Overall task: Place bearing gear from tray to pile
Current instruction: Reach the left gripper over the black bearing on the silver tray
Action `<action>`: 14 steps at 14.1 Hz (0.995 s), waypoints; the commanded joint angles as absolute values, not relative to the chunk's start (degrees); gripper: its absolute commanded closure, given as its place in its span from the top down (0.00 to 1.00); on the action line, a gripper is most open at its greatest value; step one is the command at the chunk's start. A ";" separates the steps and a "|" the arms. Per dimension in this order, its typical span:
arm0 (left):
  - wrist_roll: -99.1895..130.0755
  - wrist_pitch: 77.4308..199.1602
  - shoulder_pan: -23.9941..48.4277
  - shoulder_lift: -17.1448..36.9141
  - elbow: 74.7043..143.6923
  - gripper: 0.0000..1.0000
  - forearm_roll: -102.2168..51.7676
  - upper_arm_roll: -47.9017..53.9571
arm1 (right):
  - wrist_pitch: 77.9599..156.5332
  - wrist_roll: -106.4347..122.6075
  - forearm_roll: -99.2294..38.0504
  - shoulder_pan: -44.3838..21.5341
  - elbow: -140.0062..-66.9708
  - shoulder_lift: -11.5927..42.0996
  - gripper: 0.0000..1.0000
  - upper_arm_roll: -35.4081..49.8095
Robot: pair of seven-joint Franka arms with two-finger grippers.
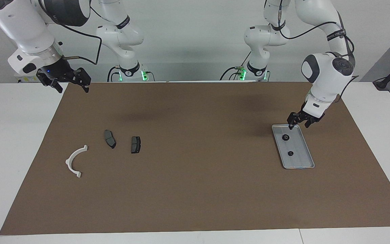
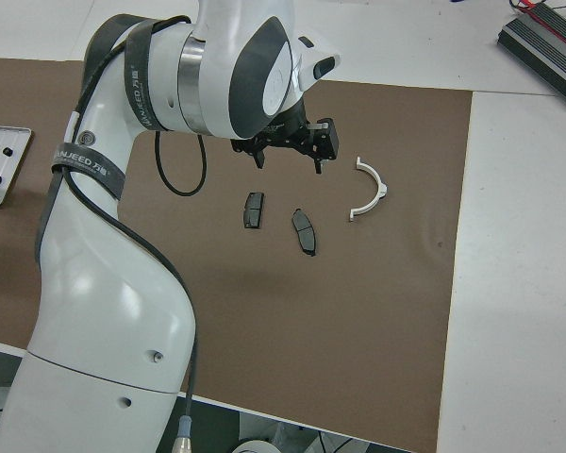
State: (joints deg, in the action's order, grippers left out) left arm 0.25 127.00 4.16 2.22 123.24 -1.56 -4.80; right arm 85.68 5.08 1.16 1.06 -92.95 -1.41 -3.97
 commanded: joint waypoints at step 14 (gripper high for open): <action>-1.76 133.07 5.45 10.37 124.10 0.69 -0.62 -4.75 | 91.58 4.48 0.62 1.05 -98.35 -3.60 1.00 -3.69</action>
